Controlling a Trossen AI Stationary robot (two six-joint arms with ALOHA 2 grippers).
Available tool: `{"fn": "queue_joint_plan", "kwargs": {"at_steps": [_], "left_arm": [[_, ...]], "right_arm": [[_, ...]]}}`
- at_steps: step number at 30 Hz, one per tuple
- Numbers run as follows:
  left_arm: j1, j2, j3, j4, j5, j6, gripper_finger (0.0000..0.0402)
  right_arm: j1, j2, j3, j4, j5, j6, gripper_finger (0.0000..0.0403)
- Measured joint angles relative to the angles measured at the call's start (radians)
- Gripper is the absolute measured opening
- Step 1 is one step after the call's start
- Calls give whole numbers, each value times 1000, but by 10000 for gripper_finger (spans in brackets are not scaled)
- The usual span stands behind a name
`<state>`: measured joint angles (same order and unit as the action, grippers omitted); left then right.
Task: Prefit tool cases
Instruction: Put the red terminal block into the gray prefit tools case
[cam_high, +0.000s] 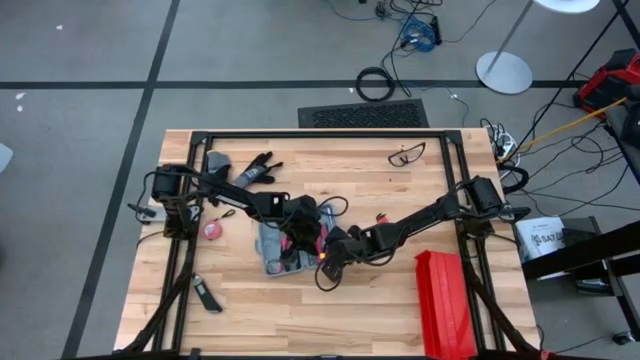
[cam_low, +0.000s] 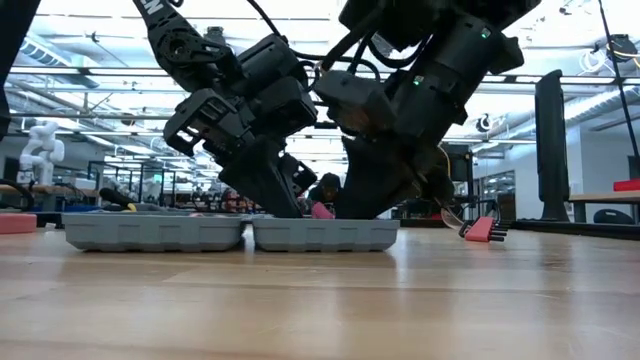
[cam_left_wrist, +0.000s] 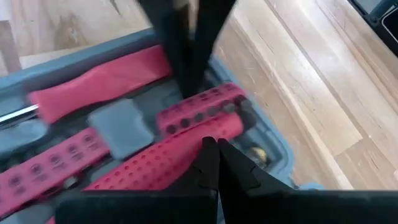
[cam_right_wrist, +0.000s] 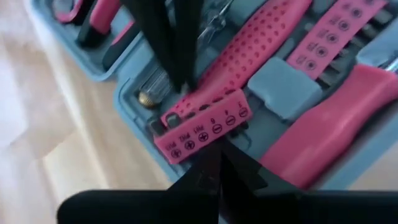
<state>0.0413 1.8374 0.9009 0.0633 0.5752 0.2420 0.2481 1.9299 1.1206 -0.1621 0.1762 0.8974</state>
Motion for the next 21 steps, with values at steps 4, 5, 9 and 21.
{"fn": "queue_joint_plan", "kwargs": {"at_steps": [4,5,9,21], "left_arm": [[-2,1,-1,1,3,0,0],[-2,1,-1,1,4,0,0],[-3,1,-1,-5,3,-1,0],[-3,1,0,-26,-4,-1,0]], "right_arm": [[2,-2,18,-36,80,-44,0],[2,-2,36,-59,98,-56,0],[2,-5,112,-184,143,-87,0],[22,16,215,-223,166,-112,0]]}}
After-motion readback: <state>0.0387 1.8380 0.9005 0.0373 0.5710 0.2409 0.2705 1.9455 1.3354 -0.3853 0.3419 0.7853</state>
